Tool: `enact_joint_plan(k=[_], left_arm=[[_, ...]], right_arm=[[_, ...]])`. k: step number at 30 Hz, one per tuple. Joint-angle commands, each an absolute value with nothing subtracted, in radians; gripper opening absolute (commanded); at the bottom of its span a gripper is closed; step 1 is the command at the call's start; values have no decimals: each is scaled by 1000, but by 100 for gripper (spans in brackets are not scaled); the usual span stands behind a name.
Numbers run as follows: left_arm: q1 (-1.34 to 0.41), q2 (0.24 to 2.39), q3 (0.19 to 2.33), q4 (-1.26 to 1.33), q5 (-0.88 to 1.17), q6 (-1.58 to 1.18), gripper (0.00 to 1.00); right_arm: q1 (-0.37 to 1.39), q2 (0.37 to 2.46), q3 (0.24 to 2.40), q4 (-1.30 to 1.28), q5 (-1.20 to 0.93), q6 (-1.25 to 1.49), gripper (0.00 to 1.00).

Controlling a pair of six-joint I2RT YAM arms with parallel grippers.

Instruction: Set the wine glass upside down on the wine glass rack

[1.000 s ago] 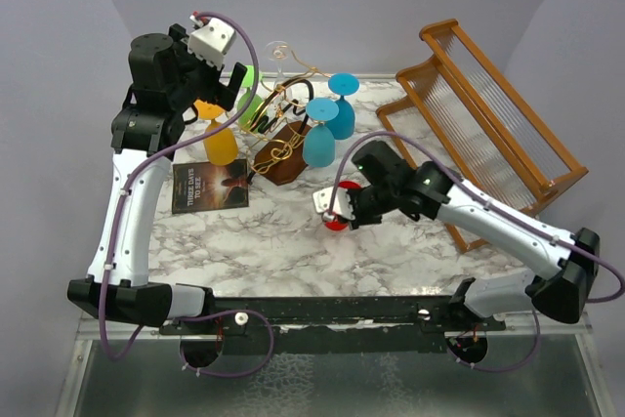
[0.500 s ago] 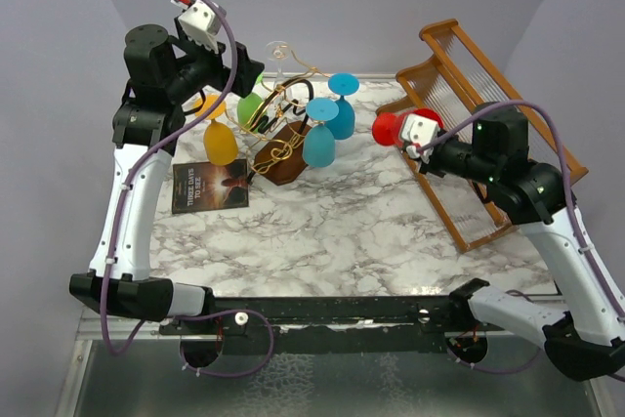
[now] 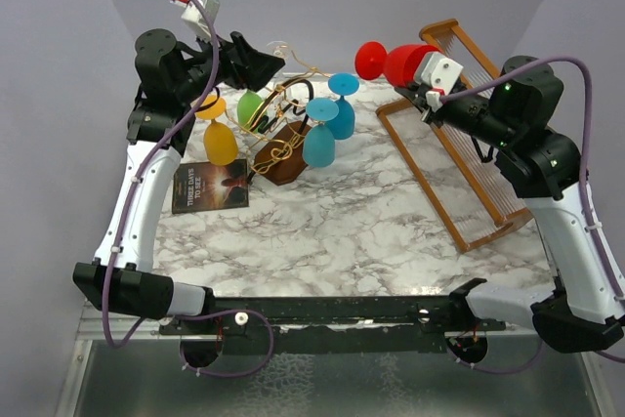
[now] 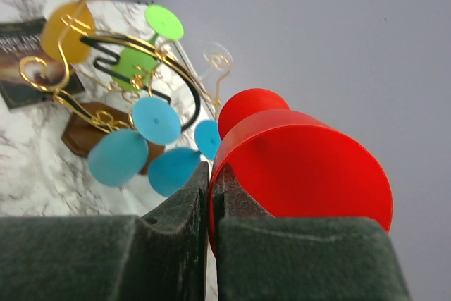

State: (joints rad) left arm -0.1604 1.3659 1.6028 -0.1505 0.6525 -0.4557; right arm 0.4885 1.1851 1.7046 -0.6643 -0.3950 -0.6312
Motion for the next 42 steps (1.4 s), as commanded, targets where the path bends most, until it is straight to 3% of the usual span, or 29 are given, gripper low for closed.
enact_joint_plan(k=[1, 13, 16, 30, 37, 42], left_arm=[[-214, 1388, 1591, -49, 731, -645, 82], [-329, 1460, 1599, -76, 676, -721, 82], [-348, 1473, 1602, -93, 651, -719, 77], [-369, 1528, 1632, -91, 652, -720, 31], [-371, 1544, 1642, -81, 661, -728, 22], [-371, 1534, 1629, -66, 662, -702, 0]], right_arm=[[485, 1228, 1760, -594, -533, -492, 1], [485, 1279, 1770, -564, -648, -404, 1], [485, 1280, 1767, -564, -661, -406, 1], [485, 1266, 1736, -561, -654, -428, 1], [485, 1258, 1720, -559, -646, -437, 1], [485, 1244, 1692, -552, -620, -447, 2]])
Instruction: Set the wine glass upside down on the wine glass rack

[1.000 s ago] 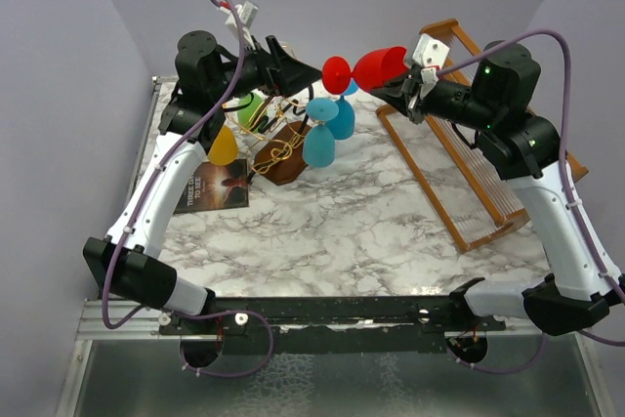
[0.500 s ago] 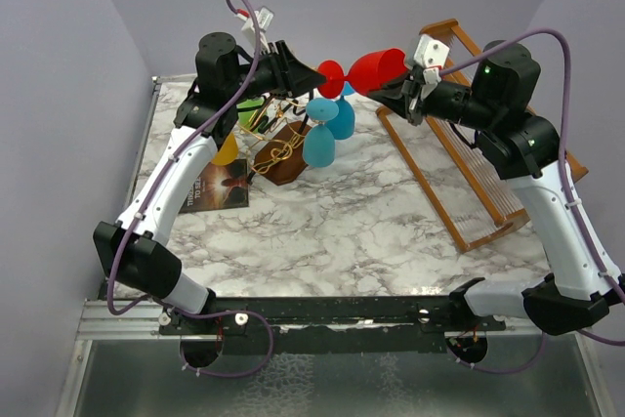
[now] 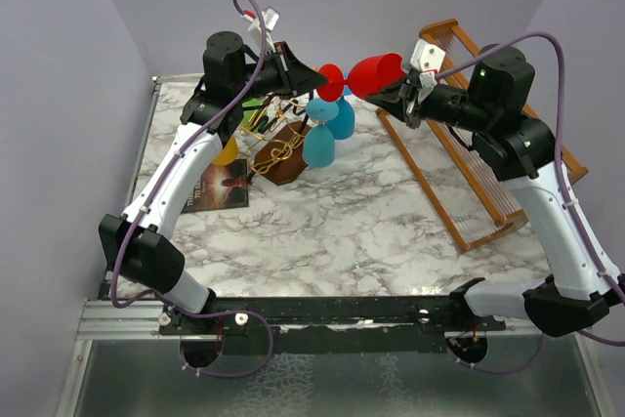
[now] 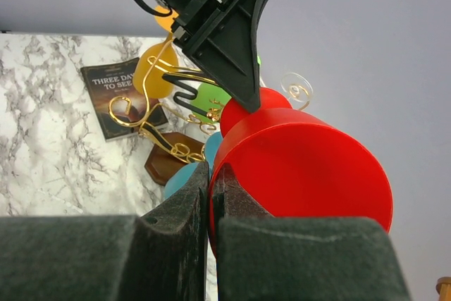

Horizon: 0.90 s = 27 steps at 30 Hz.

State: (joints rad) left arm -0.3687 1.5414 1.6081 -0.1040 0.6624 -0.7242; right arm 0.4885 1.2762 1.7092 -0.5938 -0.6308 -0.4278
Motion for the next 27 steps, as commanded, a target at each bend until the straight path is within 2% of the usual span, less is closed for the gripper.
enact_joint_plan(k=[1, 4, 9, 10, 12, 15, 23, 27], left_arm=[[-371, 1535, 1634, -77, 652, -688, 0], [-369, 1521, 1625, -82, 648, -669, 0], [-361, 1508, 1640, -120, 633, -592, 0], [-355, 1503, 1637, -118, 634, -586, 0], [-343, 1491, 1641, -120, 632, -548, 0], [-326, 1482, 1670, -165, 605, -471, 0], [-315, 1470, 1866, -458, 490, 2, 0], [-363, 1468, 1949, -635, 427, 273, 0]], right_arm=[[485, 1237, 1682, -549, -611, -450, 5], [485, 1215, 1650, -542, -588, -463, 23], [484, 1184, 1628, -560, -552, -499, 65], [485, 1175, 1622, -561, -541, -508, 76], [485, 1154, 1611, -565, -509, -522, 89], [485, 1120, 1591, -579, -466, -558, 95], [485, 1020, 1508, -631, -388, -663, 98], [485, 986, 1432, -614, -384, -667, 98]])
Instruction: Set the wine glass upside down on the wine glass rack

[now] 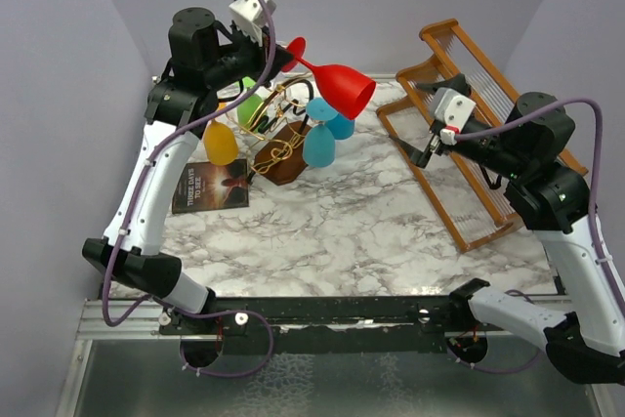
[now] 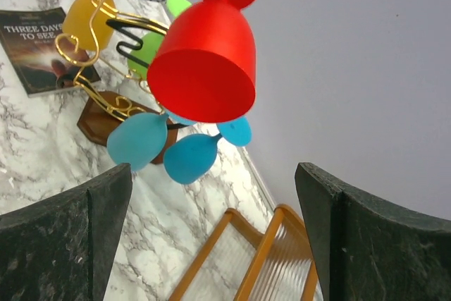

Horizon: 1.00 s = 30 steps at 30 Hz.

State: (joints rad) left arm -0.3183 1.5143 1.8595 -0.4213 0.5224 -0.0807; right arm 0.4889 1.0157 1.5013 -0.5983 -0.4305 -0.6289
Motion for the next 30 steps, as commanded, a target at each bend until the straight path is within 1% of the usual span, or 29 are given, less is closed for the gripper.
enact_joint_plan(k=[1, 6, 10, 17, 23, 30], left_arm=[[-380, 1467, 1962, -677, 414, 334, 0], [-424, 1419, 1958, -798, 409, 566, 0], [-433, 1399, 1986, -963, 482, 758, 0], [-434, 1365, 2012, -1164, 521, 980, 0], [-434, 1313, 1983, -1301, 425, 1205, 0], [-430, 1251, 1897, -1338, 260, 1317, 0]], right_arm=[[483, 981, 1411, -599, -384, -660, 98], [434, 977, 1328, -493, -388, -543, 98], [403, 991, 1318, -452, -405, -453, 98], [399, 1031, 1298, -439, -426, -450, 98], [400, 1087, 1247, -437, -528, -521, 98], [400, 1060, 1098, -329, -596, -527, 98]])
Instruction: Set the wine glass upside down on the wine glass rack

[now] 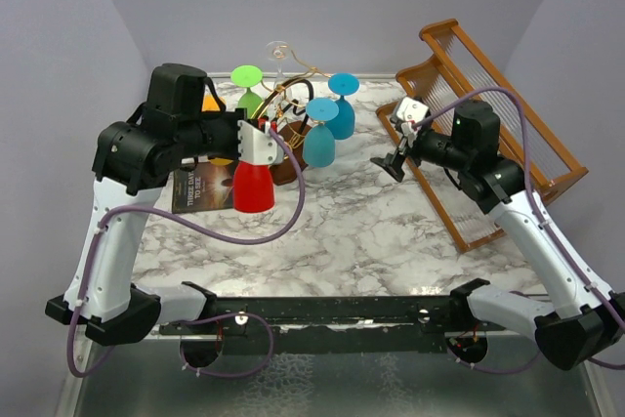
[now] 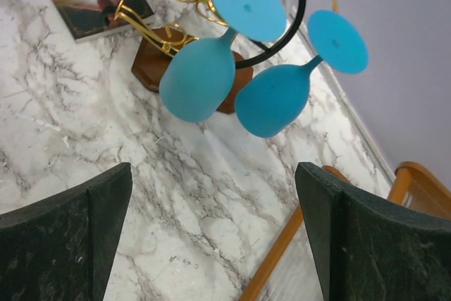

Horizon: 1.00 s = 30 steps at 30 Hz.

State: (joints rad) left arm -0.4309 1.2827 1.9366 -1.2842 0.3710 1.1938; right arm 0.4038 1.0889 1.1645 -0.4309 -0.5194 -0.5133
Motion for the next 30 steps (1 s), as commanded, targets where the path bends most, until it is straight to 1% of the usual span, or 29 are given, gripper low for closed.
enact_joint_plan(k=[1, 6, 17, 30], left_arm=[[-424, 1246, 1889, -1338, 252, 1324, 0], [-420, 1233, 1810, -1294, 247, 1359, 0], [-420, 1242, 1718, -1118, 385, 1407, 0], [-420, 1281, 1642, -1054, 378, 1552, 0]], right_arm=[[400, 1058, 1088, -329, -602, -531, 98], [400, 1044, 1055, -326, -608, -531, 98], [400, 1047, 1050, -344, -631, -531, 98], [400, 1046, 1054, -360, -633, -544, 98]])
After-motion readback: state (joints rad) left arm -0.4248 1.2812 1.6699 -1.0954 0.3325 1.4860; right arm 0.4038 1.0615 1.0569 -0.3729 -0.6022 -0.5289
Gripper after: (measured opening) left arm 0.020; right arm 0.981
